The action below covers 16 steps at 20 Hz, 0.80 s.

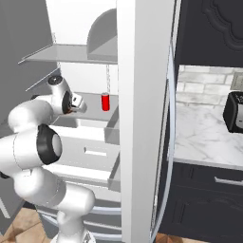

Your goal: Place the mayonnaise and ketchup from the counter to the top shelf of the fridge. If the existing items in the fridge are on the top shelf, move them to other shelves.

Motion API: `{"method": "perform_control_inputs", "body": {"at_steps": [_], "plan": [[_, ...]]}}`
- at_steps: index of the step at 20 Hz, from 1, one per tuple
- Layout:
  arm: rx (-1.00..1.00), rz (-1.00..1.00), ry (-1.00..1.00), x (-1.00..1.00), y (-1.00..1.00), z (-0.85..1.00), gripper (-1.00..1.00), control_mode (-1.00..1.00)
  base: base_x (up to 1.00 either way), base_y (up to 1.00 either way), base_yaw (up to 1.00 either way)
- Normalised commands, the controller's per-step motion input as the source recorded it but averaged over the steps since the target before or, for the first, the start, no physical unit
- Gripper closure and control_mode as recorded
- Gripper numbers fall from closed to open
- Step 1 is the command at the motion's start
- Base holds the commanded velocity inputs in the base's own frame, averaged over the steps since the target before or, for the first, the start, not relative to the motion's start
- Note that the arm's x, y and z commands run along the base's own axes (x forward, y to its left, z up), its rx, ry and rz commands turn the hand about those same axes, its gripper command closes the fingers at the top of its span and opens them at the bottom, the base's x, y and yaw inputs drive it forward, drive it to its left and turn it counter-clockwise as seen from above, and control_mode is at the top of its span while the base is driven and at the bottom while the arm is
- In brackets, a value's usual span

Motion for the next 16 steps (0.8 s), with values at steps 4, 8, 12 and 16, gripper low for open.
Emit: {"method": "perform_control_inputs", "body": {"at_steps": [4,8,12,16], "plan": [[-0.11,0.00,-0.09,1.00,0.14,-0.33,1.00,-1.00,0.00,0.00,0.00],[-0.10,-0.01,-0.06,1.00,0.09,-0.38,1.00,-1.00,0.00,0.00,0.00],[-0.04,-0.03,-0.02,1.00,0.00,-0.31,-1.00,-1.00,0.00,0.00,0.00],[0.00,-0.09,0.02,0.79,0.01,-0.02,-1.00,-1.00,0.00,0.00,0.00]]}}
